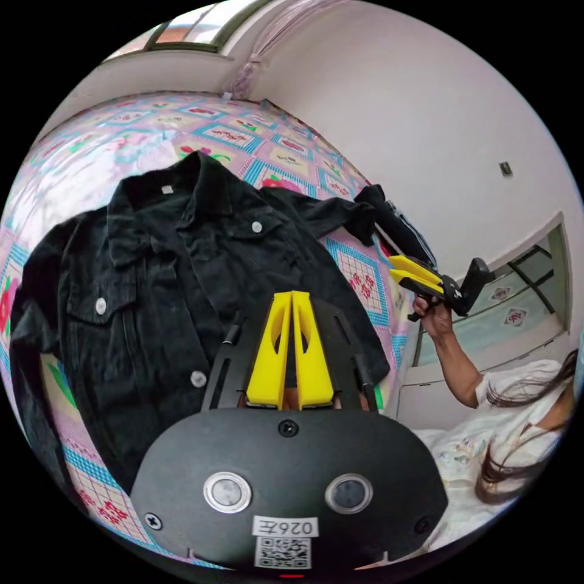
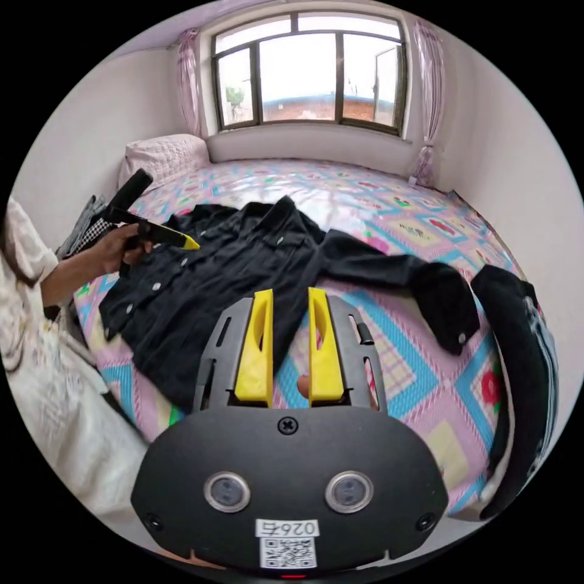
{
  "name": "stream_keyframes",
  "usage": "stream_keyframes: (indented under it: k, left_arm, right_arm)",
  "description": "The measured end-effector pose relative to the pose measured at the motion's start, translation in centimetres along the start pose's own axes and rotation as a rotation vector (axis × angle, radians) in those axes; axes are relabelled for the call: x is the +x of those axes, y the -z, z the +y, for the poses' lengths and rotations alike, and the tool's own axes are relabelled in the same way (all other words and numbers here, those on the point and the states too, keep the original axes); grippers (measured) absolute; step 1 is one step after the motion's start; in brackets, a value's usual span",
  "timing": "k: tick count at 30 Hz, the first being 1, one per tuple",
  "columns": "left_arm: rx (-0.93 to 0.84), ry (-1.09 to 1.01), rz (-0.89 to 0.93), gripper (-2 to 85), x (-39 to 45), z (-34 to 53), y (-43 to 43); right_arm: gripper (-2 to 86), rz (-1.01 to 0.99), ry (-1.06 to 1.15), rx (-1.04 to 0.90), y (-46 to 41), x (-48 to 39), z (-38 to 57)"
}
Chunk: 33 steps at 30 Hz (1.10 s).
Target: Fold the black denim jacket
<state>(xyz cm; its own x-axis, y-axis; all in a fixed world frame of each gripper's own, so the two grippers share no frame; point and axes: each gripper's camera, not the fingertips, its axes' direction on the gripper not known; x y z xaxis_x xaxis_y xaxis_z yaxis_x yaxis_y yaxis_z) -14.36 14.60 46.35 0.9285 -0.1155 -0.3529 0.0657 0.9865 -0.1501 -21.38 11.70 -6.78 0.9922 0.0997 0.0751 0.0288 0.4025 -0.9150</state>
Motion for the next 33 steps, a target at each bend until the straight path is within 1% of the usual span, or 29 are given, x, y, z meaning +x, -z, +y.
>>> stream_keyframes:
  k: [3, 4, 5, 7, 8, 9, 10, 11, 12, 13, 14, 16, 17, 18, 19, 20, 21, 22, 25, 27, 28, 29, 30, 31, 32, 33]
  left_arm:
    - [0.039, -0.048, 0.031, -1.0, 0.0, -6.4, -2.8]
    - [0.045, -0.048, 0.024, -1.0, -0.1, -7.6, -3.3]
    - [0.058, -0.036, -0.015, -1.0, -0.6, -9.7, -4.5]
    - [0.040, 0.004, -0.102, -1.0, -1.8, -12.2, -6.9]
    - [-0.010, 0.029, -0.165, -1.0, -2.8, -13.3, -8.8]
    - [-0.088, 0.061, -0.239, -1.0, -3.9, -13.7, -10.8]
    - [-0.133, 0.061, -0.280, -1.0, -4.4, -13.8, -11.8]
    - [-0.225, 0.036, -0.345, -1.0, -5.2, -13.3, -13.8]
    - [-0.155, 0.022, -0.315, -1.0, -5.5, -12.4, -13.5]
    - [-0.146, 0.053, -0.293, -1.0, -5.8, -12.0, -13.4]
    - [-0.122, 0.088, -0.256, -1.0, -6.1, -11.5, -13.3]
    - [-0.104, 0.148, -0.244, -1.0, -5.6, -11.2, -13.0]
    - [-0.050, 0.095, -0.285, -1.0, -4.0, -11.2, -12.5]
    - [-0.002, 0.013, -0.448, -1.0, -2.4, -11.3, -12.9]
    - [-0.014, 0.006, -0.558, -1.0, -2.1, -11.3, -13.8]
    - [-0.087, -0.031, -0.643, -1.0, -2.1, -11.6, -16.0]
    - [-0.083, -0.047, -0.658, -1.0, -1.6, -11.8, -16.2]
    - [-0.099, -0.038, -0.653, -1.0, -1.6, -12.0, -16.3]
    - [-0.114, 0.020, -0.575, -1.0, -1.0, -12.5, -15.1]
    - [0.008, -0.016, -0.462, -1.0, 0.9, -12.1, -13.2]
    - [0.033, -0.028, -0.431, -1.0, 1.3, -12.0, -13.1]
    - [0.061, -0.061, -0.364, -1.0, 2.0, -12.0, -13.3]
    - [0.051, -0.085, -0.306, -1.0, 2.2, -12.4, -14.4]
    - [0.031, -0.101, -0.286, -1.0, 2.3, -12.7, -15.3]
    - [-0.037, -0.114, -0.303, -1.0, 2.0, -13.3, -17.3]
    - [-0.141, -0.098, -0.403, -0.9, 1.0, -13.8, -19.6]
  right_arm:
    - [4.4, 0.013, -0.012, 0.018, -5.4, 3.4, -6.8]
    - [4.3, 0.022, -0.023, -0.014, -8.0, 4.6, -9.7]
    - [4.3, 0.029, -0.017, -0.027, -9.3, 5.1, -11.1]
    - [5.3, 0.089, 0.016, -0.079, -14.5, 6.1, -15.8]
    - [5.7, 0.100, 0.030, -0.100, -16.0, 6.3, -16.8]
    - [6.6, 0.107, 0.052, -0.171, -19.2, 6.5, -18.3]
    - [7.8, 0.118, 0.085, -0.265, -22.4, 6.6, -19.0]
    - [8.4, 0.130, 0.110, -0.317, -23.8, 6.5, -19.0]
    - [8.2, 0.163, 0.155, -0.408, -26.0, 6.3, -18.4]
    - [6.1, 0.166, 0.188, -0.407, -26.2, 6.2, -17.3]
    - [4.0, 0.159, 0.175, -0.383, -25.6, 6.4, -16.9]
    - [-0.3, 0.142, 0.182, -0.394, -24.3, 6.7, -15.3]
    - [-0.5, 0.176, 0.181, -0.386, -23.8, 6.7, -15.2]
    - [-0.8, 0.275, 0.188, -0.361, -22.7, 6.5, -14.9]
    - [-0.7, 0.349, 0.185, -0.303, -22.3, 6.8, -14.4]
    - [-0.7, 0.352, 0.172, -0.312, -22.8, 7.3, -14.2]
    - [0.0, 0.256, 0.133, -0.400, -24.2, 8.7, -13.9]
    - [1.2, 0.209, 0.052, -0.337, -22.9, 9.7, -14.2]
    - [3.7, 0.167, -0.033, -0.251, -19.2, 11.0, -14.2]
    - [3.1, 0.175, -0.059, -0.191, -16.5, 11.1, -13.4]
    - [2.7, 0.199, -0.071, -0.171, -15.2, 11.1, -12.5]
    - [2.5, 0.208, -0.074, -0.170, -14.9, 11.1, -12.0]
    - [1.7, 0.211, -0.068, -0.186, -14.8, 10.9, -11.1]
    - [0.9, 0.204, -0.055, -0.213, -15.4, 10.6, -10.2]
    - [0.4, 0.200, -0.037, -0.238, -16.0, 10.4, -9.9]
    - [-0.2, 0.237, 0.027, -0.321, -17.5, 9.7, -9.1]
